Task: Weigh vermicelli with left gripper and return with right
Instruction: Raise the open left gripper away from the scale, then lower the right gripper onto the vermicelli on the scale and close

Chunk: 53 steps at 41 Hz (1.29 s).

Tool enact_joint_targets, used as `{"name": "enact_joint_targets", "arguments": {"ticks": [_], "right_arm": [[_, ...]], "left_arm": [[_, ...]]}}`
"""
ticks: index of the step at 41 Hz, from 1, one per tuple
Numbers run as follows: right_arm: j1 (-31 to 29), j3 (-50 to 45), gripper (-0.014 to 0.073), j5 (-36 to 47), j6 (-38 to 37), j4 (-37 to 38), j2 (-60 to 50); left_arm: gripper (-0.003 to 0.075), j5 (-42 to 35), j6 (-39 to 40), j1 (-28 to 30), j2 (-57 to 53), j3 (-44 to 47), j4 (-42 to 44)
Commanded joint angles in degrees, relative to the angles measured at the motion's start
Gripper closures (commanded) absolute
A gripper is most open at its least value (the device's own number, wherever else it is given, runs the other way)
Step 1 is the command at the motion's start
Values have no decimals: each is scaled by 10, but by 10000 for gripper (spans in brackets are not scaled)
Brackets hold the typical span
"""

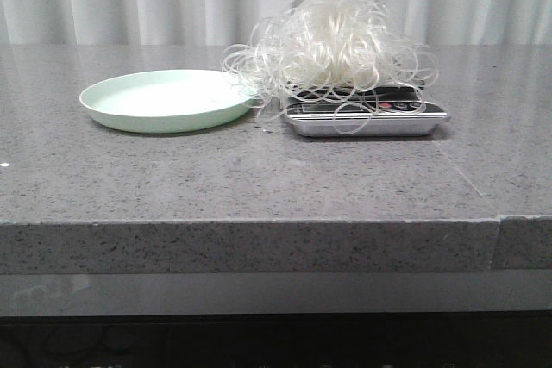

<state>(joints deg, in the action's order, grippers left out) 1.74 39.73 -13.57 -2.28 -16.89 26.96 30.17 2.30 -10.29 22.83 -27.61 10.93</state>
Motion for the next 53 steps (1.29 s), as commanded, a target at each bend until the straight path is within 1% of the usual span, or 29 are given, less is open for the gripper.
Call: {"name": "enact_joint_targets", "arguments": {"ticks": [1,6,9,17,21,25,29,32,36,42,50,53], "right_arm": [[-2,100,442,-53,28,9,94],[-2,213,436,-142,67,3,201],[-2,276,379,-189,75,-5,250],[-2,415,71,-287,114,-53,397],[-2,482,-25,-333,124,-96,460],[-1,538,-26,-374,143,-155,517],[11,588,-26,-390,172,-209,573],[30,626,-26,-397,191,-222,609],[57,673,-26,-416,192,-222,662],[93,728,-26,-462,192,-205,728],[120,745,-26,-495,192,-106,787],[123,745,-26,-508,192,-88,799]], "left_arm": [[582,-46,8,1,4,-14,3],[582,-46,8,1,4,-14,3],[582,-46,8,1,4,-14,3],[582,-45,8,1,4,-14,3],[582,-44,8,1,4,-14,3],[582,-44,8,1,4,-14,3],[582,-44,8,1,4,-14,3],[582,-44,8,1,4,-14,3],[582,-44,8,1,4,-14,3],[582,-44,8,1,4,-14,3],[582,-43,8,1,4,-14,3],[582,-36,8,1,4,-14,3]]}}
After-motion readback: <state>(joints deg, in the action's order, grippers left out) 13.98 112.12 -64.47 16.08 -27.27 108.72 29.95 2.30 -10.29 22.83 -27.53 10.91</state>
